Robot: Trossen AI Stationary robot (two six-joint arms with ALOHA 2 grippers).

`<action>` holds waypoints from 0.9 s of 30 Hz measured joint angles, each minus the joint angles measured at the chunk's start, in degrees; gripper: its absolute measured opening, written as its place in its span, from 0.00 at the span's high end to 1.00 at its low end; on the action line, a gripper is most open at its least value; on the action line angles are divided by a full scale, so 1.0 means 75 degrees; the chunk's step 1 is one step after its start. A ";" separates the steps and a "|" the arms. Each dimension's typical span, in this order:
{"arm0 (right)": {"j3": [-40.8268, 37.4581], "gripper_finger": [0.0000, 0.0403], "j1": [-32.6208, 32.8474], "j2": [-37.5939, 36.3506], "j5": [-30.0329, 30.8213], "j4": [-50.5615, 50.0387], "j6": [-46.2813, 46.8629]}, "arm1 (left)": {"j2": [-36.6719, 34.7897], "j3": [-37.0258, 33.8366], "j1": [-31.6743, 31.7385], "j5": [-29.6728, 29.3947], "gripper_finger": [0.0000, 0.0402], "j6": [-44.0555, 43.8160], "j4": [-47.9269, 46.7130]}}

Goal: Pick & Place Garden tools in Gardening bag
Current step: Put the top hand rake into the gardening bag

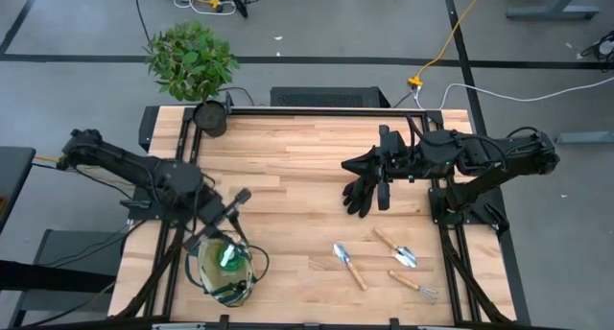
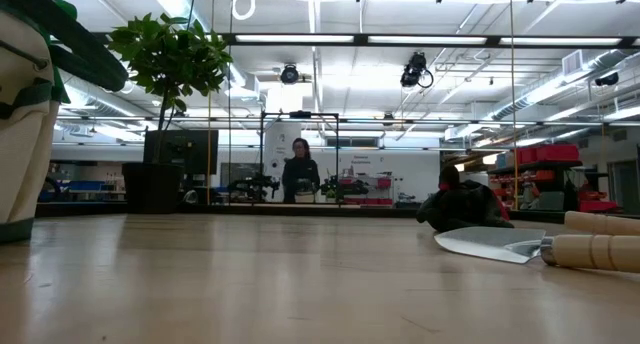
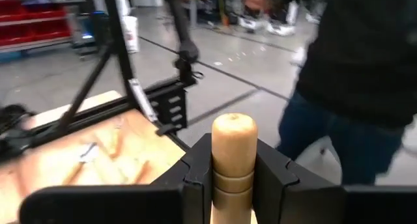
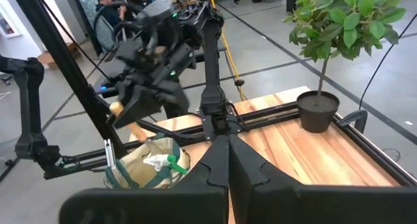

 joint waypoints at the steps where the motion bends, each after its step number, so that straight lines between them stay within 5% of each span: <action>1: 0.0000 1.00 0.0000 0.0002 0.0000 0.0000 0.0013 | 0.0071 0.0000 -0.0140 -0.0001 0.82 0.0110 0.0002; 27: 0.0000 1.00 0.0000 0.0002 0.0006 -0.0020 0.0079 | 0.2289 0.0000 -0.2177 -0.0199 0.82 0.0286 0.0524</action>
